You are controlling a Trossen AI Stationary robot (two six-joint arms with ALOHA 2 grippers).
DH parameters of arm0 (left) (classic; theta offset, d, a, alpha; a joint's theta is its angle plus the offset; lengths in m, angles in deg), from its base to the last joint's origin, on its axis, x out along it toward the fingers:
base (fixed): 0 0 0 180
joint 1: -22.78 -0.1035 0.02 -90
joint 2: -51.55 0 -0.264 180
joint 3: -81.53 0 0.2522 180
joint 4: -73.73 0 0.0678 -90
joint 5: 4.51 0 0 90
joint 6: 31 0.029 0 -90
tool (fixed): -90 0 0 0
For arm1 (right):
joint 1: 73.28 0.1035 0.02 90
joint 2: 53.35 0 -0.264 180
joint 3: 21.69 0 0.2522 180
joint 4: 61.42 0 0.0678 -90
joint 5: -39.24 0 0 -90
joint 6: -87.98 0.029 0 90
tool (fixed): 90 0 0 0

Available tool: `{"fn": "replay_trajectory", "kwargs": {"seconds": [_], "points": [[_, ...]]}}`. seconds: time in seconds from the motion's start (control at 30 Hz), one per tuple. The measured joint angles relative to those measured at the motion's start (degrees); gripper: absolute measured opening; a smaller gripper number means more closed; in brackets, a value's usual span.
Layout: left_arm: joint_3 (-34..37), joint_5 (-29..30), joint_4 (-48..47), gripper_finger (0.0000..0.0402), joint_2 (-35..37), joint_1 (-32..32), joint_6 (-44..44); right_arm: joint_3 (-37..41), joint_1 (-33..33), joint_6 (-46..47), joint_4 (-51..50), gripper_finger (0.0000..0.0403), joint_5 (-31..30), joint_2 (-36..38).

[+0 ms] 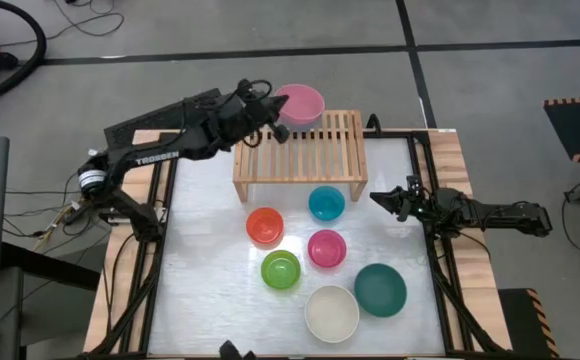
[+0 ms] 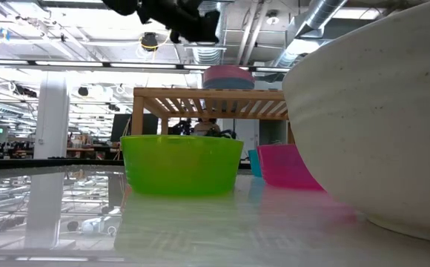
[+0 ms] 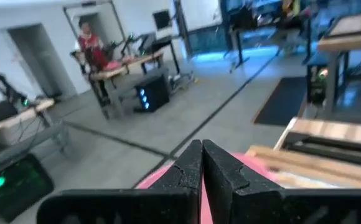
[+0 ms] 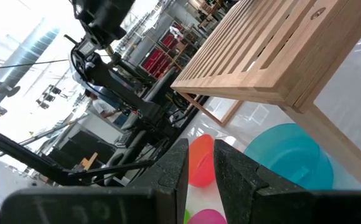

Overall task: Place and stack bowls onto a shelf
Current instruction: Stack the left pink bowl on top of the blue bowl on the shelf

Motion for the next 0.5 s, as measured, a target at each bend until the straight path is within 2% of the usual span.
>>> {"fn": "replay_trajectory", "kwargs": {"seconds": [0.2,0.3,0.5], "points": [[0.09,4.9,-5.32,0.0,-0.35,-0.34,-1.43,0.0,-0.01,0.31,0.0,0.0103,0.0,0.01],[0.09,3.05,-7.11,0.0,-0.51,-1.19,-3.63,0.0,-0.01,0.11,0.0,0.0103,0.0,0.01],[0.96,3.08,-8.31,0.0,-1.62,-1.28,-4.18,0.0,-0.01,0.25,0.0,0.0103,0.0,0.01]]}}
